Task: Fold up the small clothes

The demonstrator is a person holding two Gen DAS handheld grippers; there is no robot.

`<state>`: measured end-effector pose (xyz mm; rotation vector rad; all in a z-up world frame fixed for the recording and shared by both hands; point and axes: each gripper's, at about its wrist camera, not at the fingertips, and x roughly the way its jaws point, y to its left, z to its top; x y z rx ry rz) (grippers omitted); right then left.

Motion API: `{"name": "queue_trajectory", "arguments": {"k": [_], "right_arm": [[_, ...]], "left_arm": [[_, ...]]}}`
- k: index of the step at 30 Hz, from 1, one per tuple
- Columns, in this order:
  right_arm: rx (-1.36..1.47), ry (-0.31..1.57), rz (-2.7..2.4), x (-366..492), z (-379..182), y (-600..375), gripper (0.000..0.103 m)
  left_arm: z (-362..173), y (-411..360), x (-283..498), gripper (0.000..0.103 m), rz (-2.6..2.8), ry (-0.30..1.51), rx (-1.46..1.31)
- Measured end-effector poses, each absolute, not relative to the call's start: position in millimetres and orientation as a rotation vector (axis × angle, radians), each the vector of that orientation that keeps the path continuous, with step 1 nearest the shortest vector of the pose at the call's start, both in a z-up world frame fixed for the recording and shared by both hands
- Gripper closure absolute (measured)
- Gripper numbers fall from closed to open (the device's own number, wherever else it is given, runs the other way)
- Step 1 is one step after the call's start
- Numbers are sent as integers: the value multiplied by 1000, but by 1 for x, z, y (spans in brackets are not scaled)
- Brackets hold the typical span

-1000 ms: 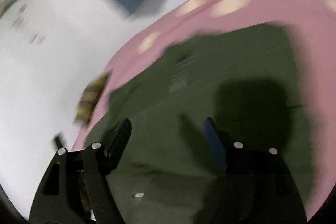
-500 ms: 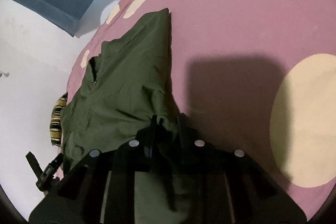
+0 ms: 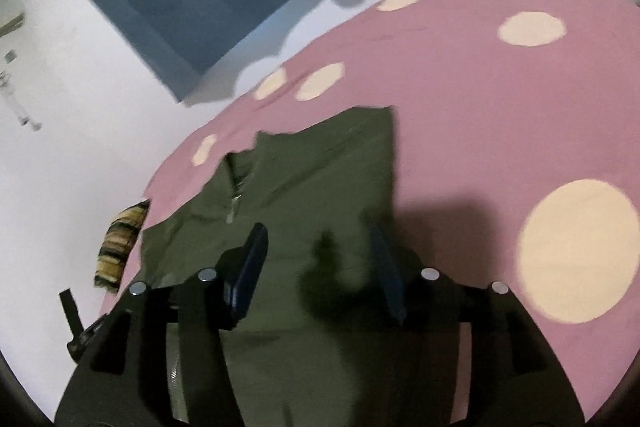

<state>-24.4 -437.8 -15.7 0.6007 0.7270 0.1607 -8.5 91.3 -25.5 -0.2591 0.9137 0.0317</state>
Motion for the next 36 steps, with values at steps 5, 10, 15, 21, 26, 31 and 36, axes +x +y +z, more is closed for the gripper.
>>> {"name": "queue_trajectory", "arguments": {"k": [5,10,15,21,26,31,36], "right_arm": [[565,800,217,-19,-31,-408,49],[565,842,244,-15,-42,-393,44],[575,839,249,-16,-42,-394,41],[578,854,248,-14,-47,-393,38],[584,861,247,-14,-51,-391,37],[594,866,247,-14,-54,-391,35],[595,868,244,-14,-57,-389,35]], "left_arm": [[-24,149,-23,4,63,902,-411],[-19,242,-45,4,173,825,-608],[-40,321,-62,4,258,790,-808],[-61,376,-67,5,187,696,-989],[-62,398,-63,5,213,638,-1074],[-62,401,-48,8,190,674,-1063],[-75,391,-36,80,205,773,-1062]]}}
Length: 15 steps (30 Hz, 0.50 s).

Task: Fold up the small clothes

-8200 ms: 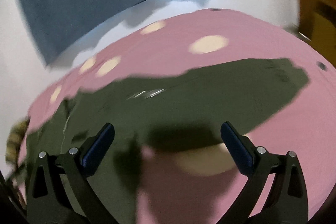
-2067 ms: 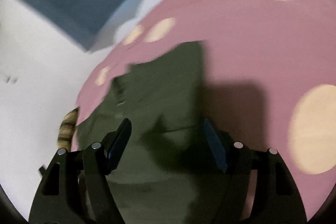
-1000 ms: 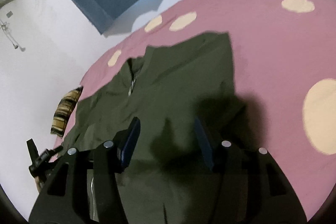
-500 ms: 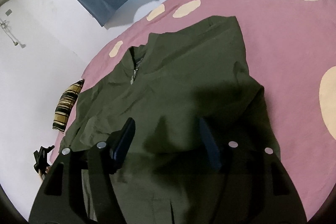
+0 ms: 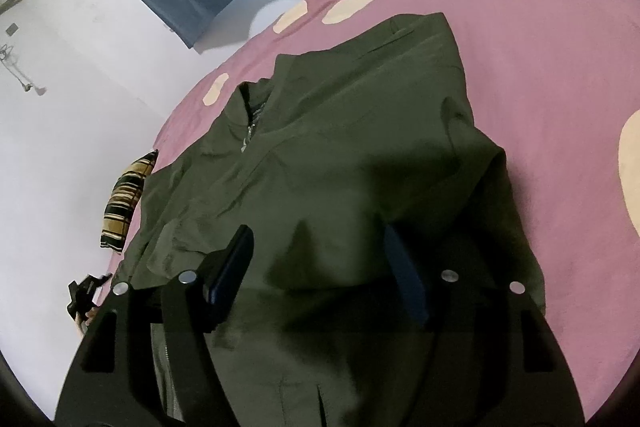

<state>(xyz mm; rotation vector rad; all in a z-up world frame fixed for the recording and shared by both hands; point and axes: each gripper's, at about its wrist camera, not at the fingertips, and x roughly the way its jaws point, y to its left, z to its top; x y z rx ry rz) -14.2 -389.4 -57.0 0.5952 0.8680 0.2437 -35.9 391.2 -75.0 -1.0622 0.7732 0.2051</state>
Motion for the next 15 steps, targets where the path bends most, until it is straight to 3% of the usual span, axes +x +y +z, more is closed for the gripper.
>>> {"name": "queue_trajectory", "arguments": {"k": [1,4,8,12,15], "right_arm": [[594,868,244,-14,-57,-389,35],[595,865,244,-14,-57,-389,34],[600,864,252,-13,-60,-390,29],[610,858,294,-10,-63,-388,12],[589,855,309,-10,-64,-383,6]], "left_arm": [[-79,390,-34,90,211,793,-1067],[-79,388,-32,96,219,801,-1042],[-54,378,-35,99,237,773,-958],[-10,349,-32,100,234,727,-808],[17,326,-20,100,210,708,-717]]}}
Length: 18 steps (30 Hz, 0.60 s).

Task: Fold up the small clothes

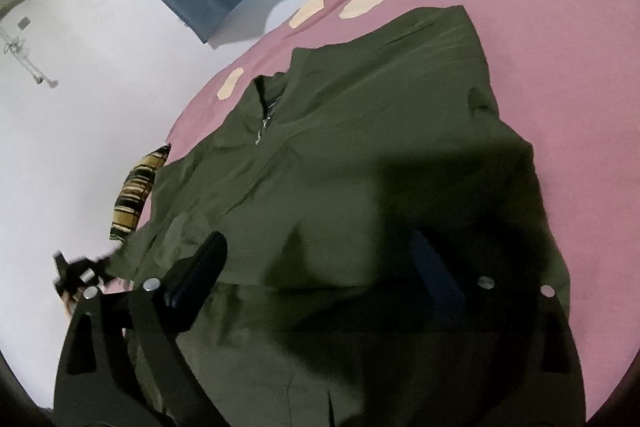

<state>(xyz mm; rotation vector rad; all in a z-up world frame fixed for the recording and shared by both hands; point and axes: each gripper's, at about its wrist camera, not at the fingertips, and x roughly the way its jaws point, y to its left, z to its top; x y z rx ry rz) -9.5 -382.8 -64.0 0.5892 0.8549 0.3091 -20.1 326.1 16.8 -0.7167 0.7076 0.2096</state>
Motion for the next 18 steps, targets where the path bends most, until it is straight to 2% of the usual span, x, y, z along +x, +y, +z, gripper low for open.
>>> {"name": "queue_trajectory", "arguments": {"k": [2,11,18], "right_arm": [[591,850,327,-9,-65,-382,2],[626,819,343,-10,-70,-385,2],[636,808,349,-9,-71,-385,2]], "left_arm": [[35,306,-15,100,171,691,-665],[103,175,20,100,-31,667,-419],[121,55,40,100,-222,682,-280]]}}
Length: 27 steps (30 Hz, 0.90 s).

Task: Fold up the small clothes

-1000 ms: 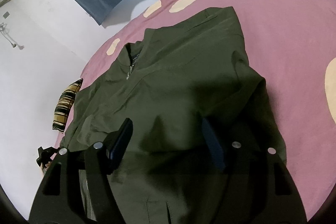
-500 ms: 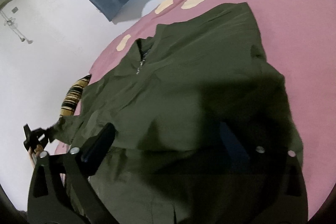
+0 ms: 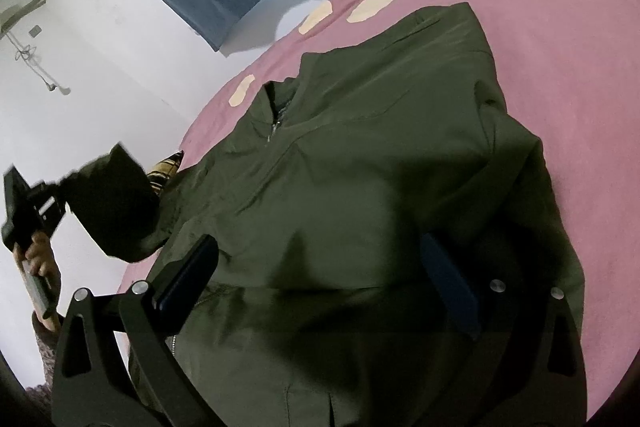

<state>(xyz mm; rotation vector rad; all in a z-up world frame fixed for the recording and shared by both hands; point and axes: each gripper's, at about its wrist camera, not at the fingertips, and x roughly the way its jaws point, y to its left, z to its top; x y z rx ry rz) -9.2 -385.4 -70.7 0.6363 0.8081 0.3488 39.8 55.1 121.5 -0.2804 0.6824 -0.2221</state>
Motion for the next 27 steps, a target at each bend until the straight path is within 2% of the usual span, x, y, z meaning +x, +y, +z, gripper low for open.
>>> {"name": "queue_trajectory", "arguments": {"k": [11,22,24,25,26,27], "right_arm": [[648,788,358,-8,-73,-386,2],[661,778,365,-9,-73,-388,2],[661,779,365,-9,-73,-389,2],[661,778,365,-9,-73,-389,2],[662,778,366,-9,-73,-389,2],[661,777,366,-9,-73,-388,2]], "left_arm": [[54,-114,47,100,-398,829,-81],[-9,-184,42,99,-386,886,47],[-10,-185,38,92,-369,864,61],[-9,-184,35,79,-363,851,65],[-8,-184,33,57,-364,841,69],[-7,-184,31,45,-361,831,71]]}}
